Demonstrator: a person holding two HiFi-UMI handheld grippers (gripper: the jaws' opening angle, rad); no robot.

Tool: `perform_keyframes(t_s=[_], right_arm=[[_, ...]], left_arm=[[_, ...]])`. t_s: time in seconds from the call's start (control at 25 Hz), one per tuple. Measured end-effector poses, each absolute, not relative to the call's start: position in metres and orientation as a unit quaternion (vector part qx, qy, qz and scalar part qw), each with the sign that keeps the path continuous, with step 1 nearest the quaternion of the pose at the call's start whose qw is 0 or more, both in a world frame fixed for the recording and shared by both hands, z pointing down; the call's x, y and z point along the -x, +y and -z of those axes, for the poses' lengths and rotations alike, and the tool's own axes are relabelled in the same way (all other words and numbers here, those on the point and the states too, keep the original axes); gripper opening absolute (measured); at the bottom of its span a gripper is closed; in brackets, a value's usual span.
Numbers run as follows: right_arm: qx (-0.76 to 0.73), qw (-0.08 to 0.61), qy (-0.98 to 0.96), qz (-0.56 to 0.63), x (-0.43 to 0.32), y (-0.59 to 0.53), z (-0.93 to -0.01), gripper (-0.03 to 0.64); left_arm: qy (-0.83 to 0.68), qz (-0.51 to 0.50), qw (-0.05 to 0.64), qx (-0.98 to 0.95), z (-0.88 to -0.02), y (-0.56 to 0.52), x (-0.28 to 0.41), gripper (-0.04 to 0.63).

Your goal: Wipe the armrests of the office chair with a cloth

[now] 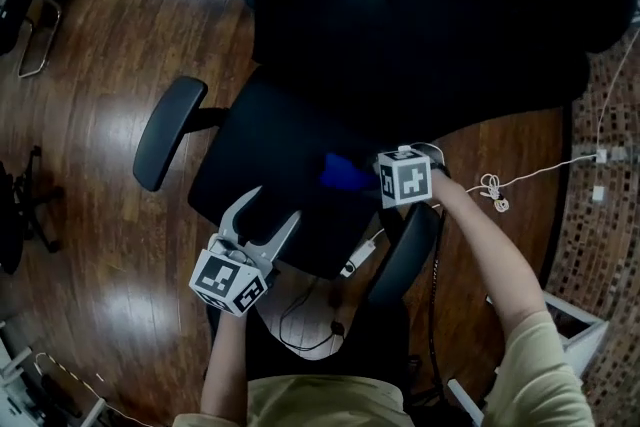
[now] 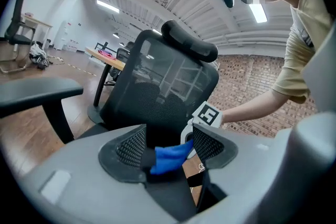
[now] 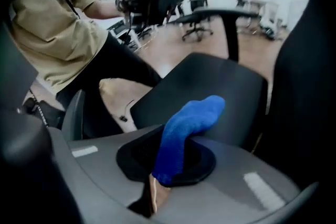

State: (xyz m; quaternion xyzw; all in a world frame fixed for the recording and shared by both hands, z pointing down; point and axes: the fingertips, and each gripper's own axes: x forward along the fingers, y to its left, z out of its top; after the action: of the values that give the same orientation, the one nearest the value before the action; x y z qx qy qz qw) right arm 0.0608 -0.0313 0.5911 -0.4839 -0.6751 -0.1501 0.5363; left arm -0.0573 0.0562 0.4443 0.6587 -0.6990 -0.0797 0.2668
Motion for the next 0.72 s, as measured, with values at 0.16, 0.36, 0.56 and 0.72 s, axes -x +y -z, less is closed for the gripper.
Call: perform_keyframes(t_s=[0.16,0.36,0.56,0.72], right_arm=[[0.328,0.414,-0.842,0.108,-0.037,-0.054,-0.511,0.018],[0.056,0.260,-0.963,-0.051,-0.103,-0.118,-0.429,0.018],[-0.186,0.131,-0.941,-0.249,-0.246,-0.153,-0.419,0.019],[-0.231,0.150,-0.901,-0.336,-0.320,-0.125,-0.476,0.020]], left_arm=[[-0.681,0.061,0.265,-0.680,-0.405,0.032,0.041,0.258],[-0.625,0.032,0.238,-0.743,-0.366,-0.023,-0.007,0.258],[-0.575,0.030,0.246,-0.780,-0.357,-0.070,-0.077,0.258],[-0.542,0.004,0.254,-0.801,-0.353,-0.099,-0.125,0.258]])
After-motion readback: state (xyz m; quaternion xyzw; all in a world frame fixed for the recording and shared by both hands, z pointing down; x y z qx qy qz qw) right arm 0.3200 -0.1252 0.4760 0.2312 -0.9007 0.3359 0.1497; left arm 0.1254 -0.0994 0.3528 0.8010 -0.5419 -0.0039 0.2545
